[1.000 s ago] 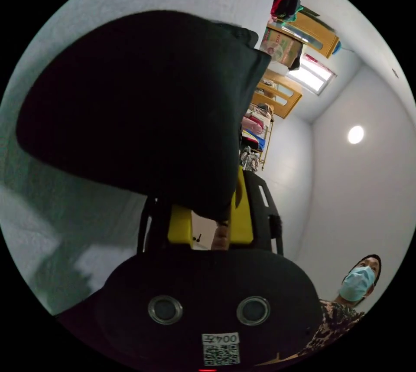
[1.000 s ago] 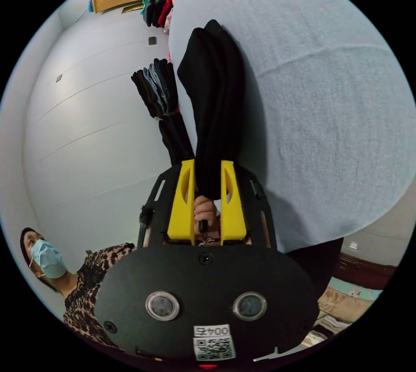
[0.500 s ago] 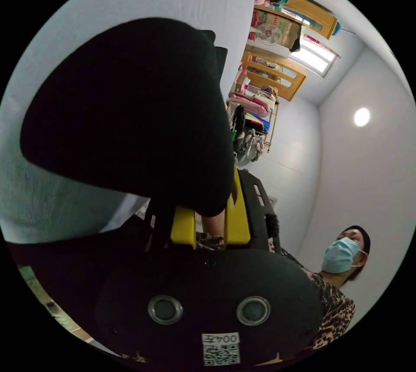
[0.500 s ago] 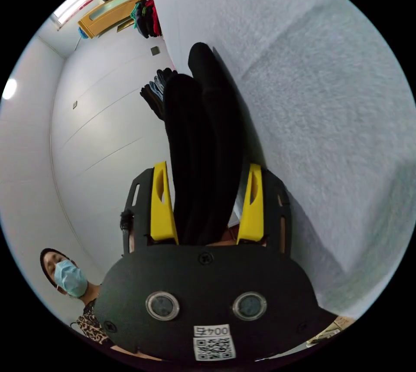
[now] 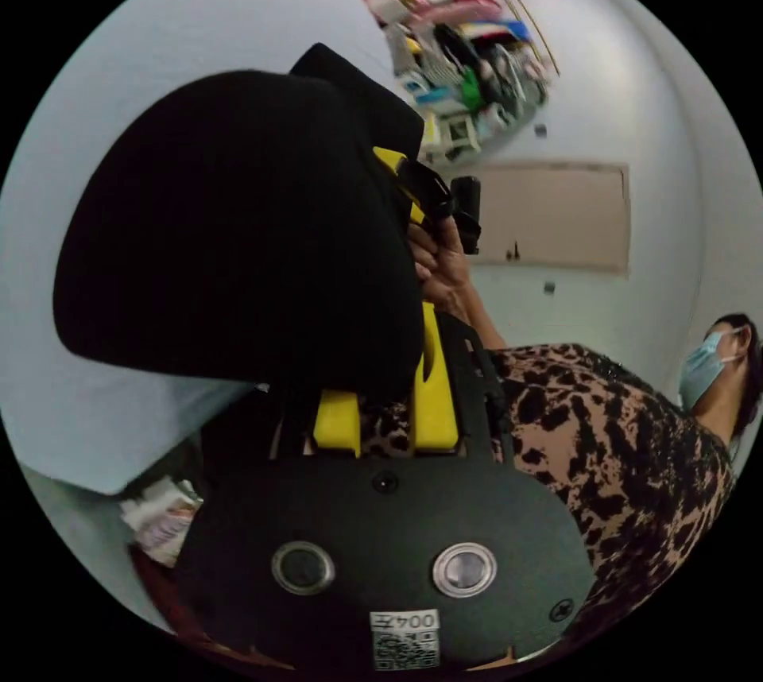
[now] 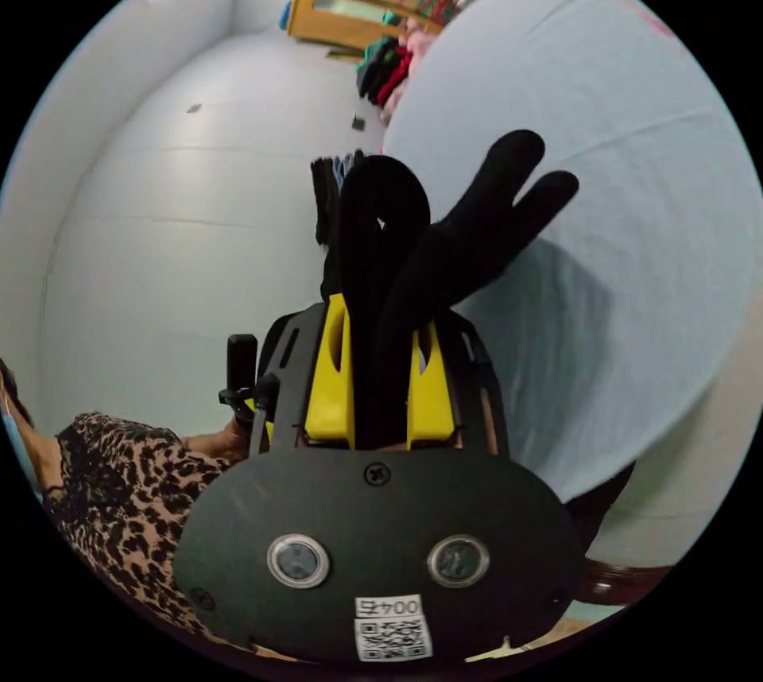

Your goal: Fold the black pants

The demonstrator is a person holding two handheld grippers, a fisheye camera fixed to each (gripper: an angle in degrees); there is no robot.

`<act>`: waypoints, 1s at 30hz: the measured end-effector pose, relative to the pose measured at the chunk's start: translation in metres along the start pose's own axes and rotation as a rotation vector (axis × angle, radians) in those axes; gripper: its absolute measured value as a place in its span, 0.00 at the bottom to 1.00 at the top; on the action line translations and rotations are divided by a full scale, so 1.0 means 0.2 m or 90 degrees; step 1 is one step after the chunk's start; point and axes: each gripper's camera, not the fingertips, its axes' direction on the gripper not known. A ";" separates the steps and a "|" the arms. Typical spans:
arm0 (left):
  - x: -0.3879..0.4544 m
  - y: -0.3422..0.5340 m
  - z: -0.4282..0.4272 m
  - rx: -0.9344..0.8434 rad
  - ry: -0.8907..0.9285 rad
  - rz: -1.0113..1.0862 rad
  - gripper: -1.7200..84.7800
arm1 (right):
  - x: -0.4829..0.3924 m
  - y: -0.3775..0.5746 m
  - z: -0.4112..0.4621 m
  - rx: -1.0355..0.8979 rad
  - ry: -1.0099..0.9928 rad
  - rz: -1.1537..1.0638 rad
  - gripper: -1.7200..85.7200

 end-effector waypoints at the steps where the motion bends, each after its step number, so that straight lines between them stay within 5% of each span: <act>1: 0.07 -0.03 0.09 -0.040 -0.010 0.056 0.15 | 0.05 0.19 -0.09 0.060 0.012 0.001 0.15; 8: 0.46 -0.09 0.94 -0.313 0.064 0.317 0.15 | 0.44 1.61 -0.61 0.437 0.076 0.115 0.15; 15: 0.85 0.06 1.99 -0.630 0.158 0.427 0.15 | 0.79 3.05 -0.79 0.744 0.123 0.286 0.15; 23: 1.37 0.73 3.38 -0.997 0.144 0.555 0.16 | 1.24 4.69 -0.68 1.119 0.093 0.475 0.14; 30: 1.54 1.33 4.35 -1.148 0.106 0.549 0.16 | 1.62 5.63 -0.73 1.255 0.128 0.576 0.15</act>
